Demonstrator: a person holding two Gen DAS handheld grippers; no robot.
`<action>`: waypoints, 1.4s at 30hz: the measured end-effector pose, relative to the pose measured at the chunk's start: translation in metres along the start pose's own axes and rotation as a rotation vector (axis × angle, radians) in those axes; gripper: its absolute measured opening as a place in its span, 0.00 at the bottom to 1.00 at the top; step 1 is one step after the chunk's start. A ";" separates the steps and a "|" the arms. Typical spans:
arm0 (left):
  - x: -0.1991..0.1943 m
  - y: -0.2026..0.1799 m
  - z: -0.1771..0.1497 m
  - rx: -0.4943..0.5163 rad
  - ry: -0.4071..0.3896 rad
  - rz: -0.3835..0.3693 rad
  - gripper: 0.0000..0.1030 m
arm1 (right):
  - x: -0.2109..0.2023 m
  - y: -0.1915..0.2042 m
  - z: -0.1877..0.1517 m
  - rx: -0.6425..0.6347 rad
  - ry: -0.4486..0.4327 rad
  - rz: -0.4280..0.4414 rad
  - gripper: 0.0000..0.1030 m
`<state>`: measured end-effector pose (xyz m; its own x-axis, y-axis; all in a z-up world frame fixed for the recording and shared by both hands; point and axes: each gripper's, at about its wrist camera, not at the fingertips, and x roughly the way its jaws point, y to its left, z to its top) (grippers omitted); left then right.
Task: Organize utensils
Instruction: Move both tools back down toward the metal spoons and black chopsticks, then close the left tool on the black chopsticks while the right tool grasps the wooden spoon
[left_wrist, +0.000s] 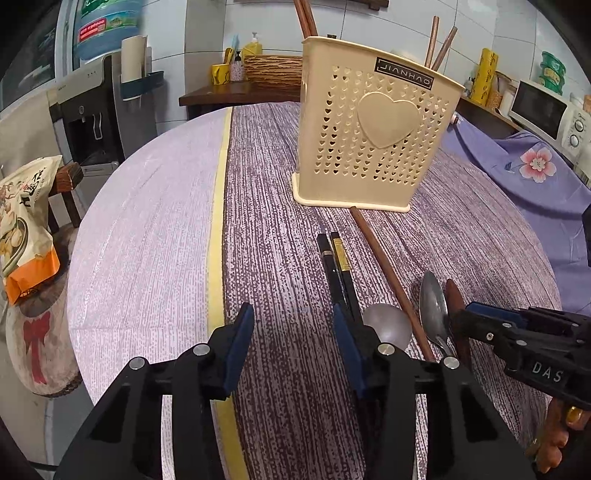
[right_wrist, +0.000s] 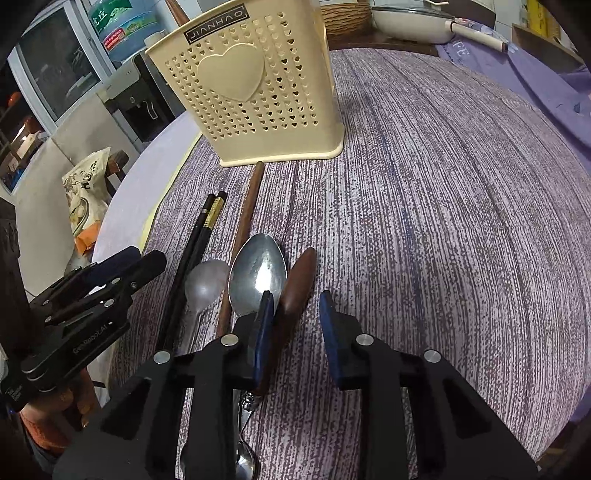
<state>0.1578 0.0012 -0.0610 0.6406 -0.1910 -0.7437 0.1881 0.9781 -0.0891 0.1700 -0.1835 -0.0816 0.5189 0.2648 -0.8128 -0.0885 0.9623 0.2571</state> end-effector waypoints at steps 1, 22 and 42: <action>0.001 -0.001 0.000 0.003 0.003 -0.001 0.42 | 0.001 0.000 0.000 0.003 0.001 0.001 0.25; 0.026 -0.018 0.022 0.016 0.061 -0.003 0.28 | -0.003 -0.009 0.007 0.008 -0.048 0.000 0.20; 0.043 -0.028 0.035 0.061 0.082 0.022 0.09 | -0.047 -0.017 0.014 -0.044 -0.206 -0.060 0.18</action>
<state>0.2063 -0.0372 -0.0672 0.5821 -0.1596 -0.7973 0.2211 0.9747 -0.0337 0.1592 -0.2129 -0.0405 0.6865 0.1934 -0.7009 -0.0868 0.9789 0.1851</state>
